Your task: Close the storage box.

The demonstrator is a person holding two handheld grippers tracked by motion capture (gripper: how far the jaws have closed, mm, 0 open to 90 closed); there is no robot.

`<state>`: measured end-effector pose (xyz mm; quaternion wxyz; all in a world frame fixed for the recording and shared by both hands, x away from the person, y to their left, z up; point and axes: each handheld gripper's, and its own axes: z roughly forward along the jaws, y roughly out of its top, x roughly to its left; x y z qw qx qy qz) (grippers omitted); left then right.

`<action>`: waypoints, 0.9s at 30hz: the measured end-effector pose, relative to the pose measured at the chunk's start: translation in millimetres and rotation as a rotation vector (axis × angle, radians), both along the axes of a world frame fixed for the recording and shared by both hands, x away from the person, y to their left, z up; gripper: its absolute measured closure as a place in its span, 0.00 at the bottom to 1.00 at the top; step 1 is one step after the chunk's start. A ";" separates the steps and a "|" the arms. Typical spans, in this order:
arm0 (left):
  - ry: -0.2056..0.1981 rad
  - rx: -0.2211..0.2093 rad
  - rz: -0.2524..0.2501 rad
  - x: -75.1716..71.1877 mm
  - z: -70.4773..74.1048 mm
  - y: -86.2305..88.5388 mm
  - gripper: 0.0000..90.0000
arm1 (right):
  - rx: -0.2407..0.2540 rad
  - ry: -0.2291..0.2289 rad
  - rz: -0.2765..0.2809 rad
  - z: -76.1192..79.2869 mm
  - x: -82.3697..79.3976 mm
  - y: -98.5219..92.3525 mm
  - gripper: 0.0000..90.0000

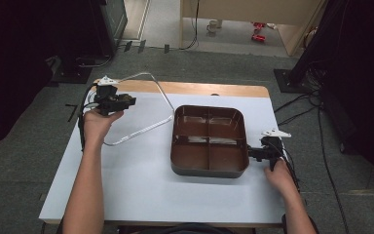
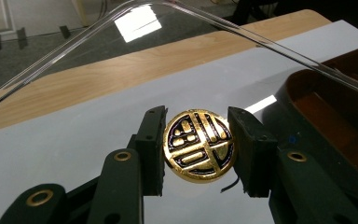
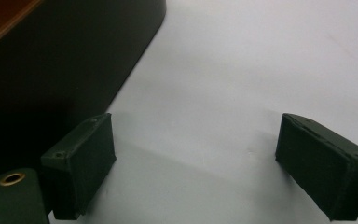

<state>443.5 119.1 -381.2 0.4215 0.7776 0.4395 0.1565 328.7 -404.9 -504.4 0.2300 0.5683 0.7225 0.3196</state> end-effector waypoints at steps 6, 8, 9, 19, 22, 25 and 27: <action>0.030 0.023 -0.044 1.2 -7.3 -23.3 0.66 | 0.000 0.000 0.000 0.0 0.0 0.0 0.12; 0.031 0.032 -0.068 0.8 -9.1 -31.3 0.66 | 0.000 0.000 0.000 0.0 -0.1 0.0 0.12; 0.031 0.032 -0.068 0.8 -9.1 -31.3 0.66 | 0.000 0.000 0.000 0.0 0.0 0.0 0.12; 0.037 0.016 -0.175 -7.6 -7.6 -67.1 0.66 | 0.000 0.000 0.000 0.0 0.0 0.0 0.12; 0.027 0.028 -0.215 -12.9 -6.3 -82.9 0.66 | 0.001 0.001 -0.001 0.0 -0.2 0.1 0.12; 0.022 0.041 -0.228 -15.5 -6.1 -90.7 0.66 | 0.002 0.001 -0.001 0.0 -0.1 0.1 0.12; 0.027 0.042 -0.246 -17.7 -5.7 -97.4 0.66 | 0.001 0.001 0.000 0.0 -0.1 0.0 0.12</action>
